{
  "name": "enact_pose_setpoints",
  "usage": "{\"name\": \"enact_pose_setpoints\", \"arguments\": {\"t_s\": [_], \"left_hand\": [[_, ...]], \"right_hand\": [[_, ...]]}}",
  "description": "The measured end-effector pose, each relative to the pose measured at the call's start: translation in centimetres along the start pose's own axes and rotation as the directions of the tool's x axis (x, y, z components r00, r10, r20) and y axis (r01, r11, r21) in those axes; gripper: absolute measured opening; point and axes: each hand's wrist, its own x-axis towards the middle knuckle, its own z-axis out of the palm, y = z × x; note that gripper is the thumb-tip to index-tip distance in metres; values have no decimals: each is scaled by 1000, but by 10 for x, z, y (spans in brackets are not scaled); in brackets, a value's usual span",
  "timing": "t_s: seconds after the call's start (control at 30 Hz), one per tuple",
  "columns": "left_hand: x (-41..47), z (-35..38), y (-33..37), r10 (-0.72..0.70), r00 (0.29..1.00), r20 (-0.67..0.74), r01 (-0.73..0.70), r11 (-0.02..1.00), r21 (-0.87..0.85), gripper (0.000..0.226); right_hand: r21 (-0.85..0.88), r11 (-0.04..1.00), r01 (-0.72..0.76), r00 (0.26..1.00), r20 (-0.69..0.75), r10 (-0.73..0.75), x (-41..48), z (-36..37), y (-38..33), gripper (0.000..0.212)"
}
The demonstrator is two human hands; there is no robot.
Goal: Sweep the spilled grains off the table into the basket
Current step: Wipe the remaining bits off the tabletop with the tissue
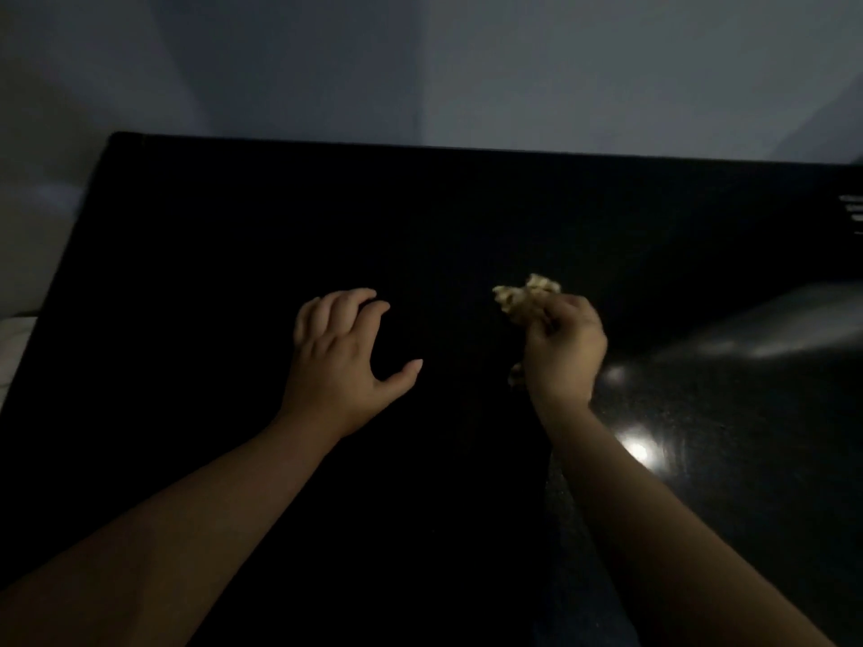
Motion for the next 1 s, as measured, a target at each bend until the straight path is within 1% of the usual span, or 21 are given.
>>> {"name": "enact_pose_setpoints", "arguments": {"t_s": [0.03, 0.1, 0.13, 0.2, 0.23, 0.27, 0.3, 0.33, 0.37, 0.4, 0.43, 0.47, 0.53, 0.63, 0.7, 0.8, 0.83, 0.87, 0.93, 0.97, 1.0], "left_hand": [[0, 0, 0, 6, 1000, 13, -6, 1000, 12, 80], [-3, 0, -1, 19, 999, 33, -20, 999, 29, 84], [-6, 0, -1, 27, 999, 37, -28, 999, 24, 85], [-14, -1, 0, 43, 999, 30, -43, 999, -1, 85], [-20, -2, 1, 50, 998, 26, -50, 999, -10, 83], [-25, -2, 1, 56, 998, 21, -56, 998, -16, 82], [-31, -3, 2, 62, 998, 15, -62, 998, -20, 80], [-37, -2, 3, 65, 998, 11, -65, 998, -23, 78], [-42, -2, 3, 60, 998, 9, -60, 998, -27, 77], [-46, -1, 3, 50, 999, 7, -50, 998, -32, 75], [-49, 0, 3, 42, 999, 4, -42, 998, -38, 72], [-52, 1, 3, 39, 999, 2, -39, 998, -44, 69], [-57, 0, 4, 41, 999, 0, -41, 998, -52, 65], [-66, -3, 5, 54, 999, 8, -53, 998, -44, 62], [-77, -5, 5, 60, 998, 35, -59, 998, -37, 61], [-102, -9, 7, 82, 995, 64, -78, 995, -56, 59], [-111, -9, 9, 91, 993, 69, -86, 994, -70, 58], [-119, -10, 9, 97, 993, 73, -90, 992, -85, 57], [-132, -12, 11, 98, 992, 84, -89, 991, -102, 56], [-136, -12, 11, 96, 991, 92, -87, 992, -95, 55], [-138, -12, 12, 96, 990, 100, -88, 993, -80, 55]], "right_hand": [[19, 996, 83, 994, 67, -84, -16, 0, -2, 25], [78, 974, 215, 952, 204, -226, -55, -12, 0, 25], [106, 962, 252, 931, 246, -271, -72, -22, 2, 23], [129, 955, 266, 923, 252, -291, -84, -37, 14, 21], [112, 965, 239, 941, 217, -259, -79, -39, 21, 21], [71, 978, 195, 968, 150, -203, -71, -38, 25, 22], [33, 993, 116, 991, 58, -118, -59, -34, 27, 23], [15, 1000, 12, 999, -36, -12, -46, -28, 25, 22], [16, 997, -80, 991, -108, 81, -36, -22, 21, 21], [21, 991, -129, 981, -144, 131, -28, -15, 15, 20], [21, 991, -129, 981, -146, 131, -25, -9, 10, 20], [13, 996, -85, 989, -118, 86, -27, -6, 6, 21], [13, 998, 60, 998, 1, -60, -42, -8, 3, 22], [37, 981, 188, 965, 177, -192, -89, -29, 11, 22], [79, 973, 218, 938, 257, -231, -123, -49, 18, 23], [143, 976, 167, 921, 331, -206, -156, -75, 22, 20], [136, 982, 128, 932, 321, -166, -157, -81, 20, 20], [125, 989, 76, 956, 274, -108, -152, -84, 19, 20], [122, 991, -51, 996, 83, 41, -128, -83, 14, 19], [124, 987, -98, 995, -15, 101, -109, -79, 11, 15], [119, 983, -142, 986, -72, 152, -91, -73, 10, 12]]}}
